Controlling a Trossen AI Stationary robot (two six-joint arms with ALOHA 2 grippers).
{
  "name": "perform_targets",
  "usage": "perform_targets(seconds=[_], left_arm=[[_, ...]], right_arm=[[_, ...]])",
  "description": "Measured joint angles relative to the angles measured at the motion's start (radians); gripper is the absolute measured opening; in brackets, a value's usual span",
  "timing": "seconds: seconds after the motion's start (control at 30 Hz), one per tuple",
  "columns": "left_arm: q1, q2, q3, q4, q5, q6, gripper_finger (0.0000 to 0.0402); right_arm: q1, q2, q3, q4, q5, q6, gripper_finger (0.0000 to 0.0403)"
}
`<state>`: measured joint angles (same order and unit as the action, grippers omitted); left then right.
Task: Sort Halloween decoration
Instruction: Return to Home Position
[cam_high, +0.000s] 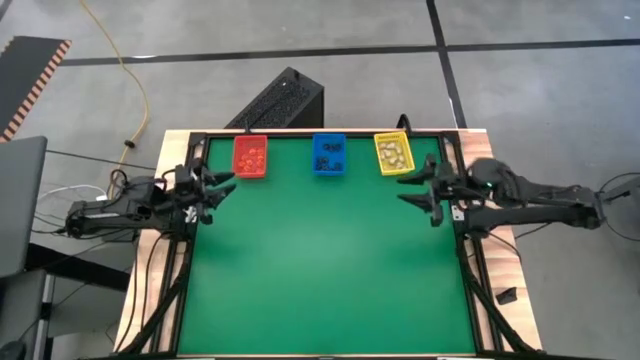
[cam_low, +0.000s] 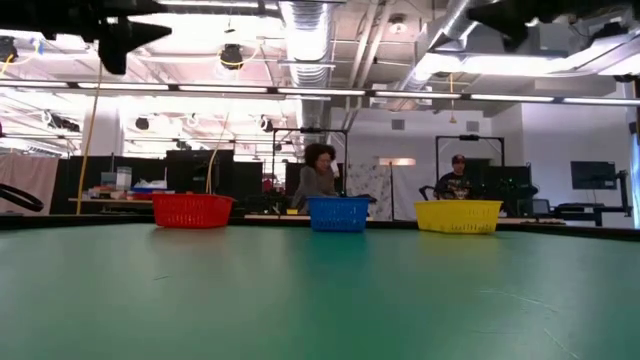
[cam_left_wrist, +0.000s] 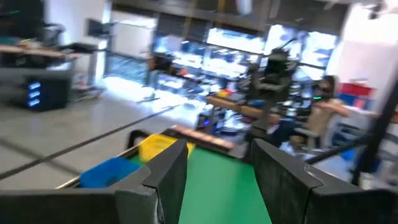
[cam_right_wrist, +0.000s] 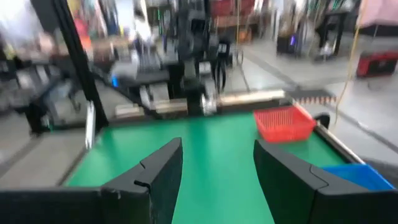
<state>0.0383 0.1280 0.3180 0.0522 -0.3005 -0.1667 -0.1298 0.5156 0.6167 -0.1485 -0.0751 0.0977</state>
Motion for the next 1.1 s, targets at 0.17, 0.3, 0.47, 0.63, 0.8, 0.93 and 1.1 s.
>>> perform_targets(seconds=[0.17, 0.3, 0.47, 0.63, 0.8, 0.93, 1.1], left_arm=[[0.0, -0.014, 0.0, 0.001, 0.153, 0.039, 0.0169], [0.0, -0.065, 0.0, -0.02, 0.279, 0.034, 0.0169], [0.0, -0.127, 0.0, -0.081, 0.296, 0.042, 0.0169], [0.0, -0.119, -0.03, -0.105, 0.292, 0.042, 0.0169], [0.0, -0.127, -0.103, -0.008, 0.293, 0.053, 0.0169], [0.0, -0.126, -0.18, 0.065, 0.293, 0.049, 0.0169], [0.0, -0.126, -0.262, 0.124, 0.293, 0.019, 0.0169]], right_arm=[[0.118, -0.127, -0.143, 0.103, 0.169, 0.027, 0.023], [0.208, -0.191, -0.211, 0.121, 0.233, 0.027, 0.023], [0.31, -0.274, -0.292, 0.139, 0.385, 0.004, 0.023], [0.37, -0.357, -0.369, 0.16, 0.47, -0.038, 0.023], [0.418, -0.443, -0.475, 0.251, 0.466, -0.069, 0.023], [0.438, -0.507, -0.542, 0.254, 0.466, -0.071, 0.023], [0.445, -0.513, -0.589, 0.295, 0.469, -0.064, 0.023]])
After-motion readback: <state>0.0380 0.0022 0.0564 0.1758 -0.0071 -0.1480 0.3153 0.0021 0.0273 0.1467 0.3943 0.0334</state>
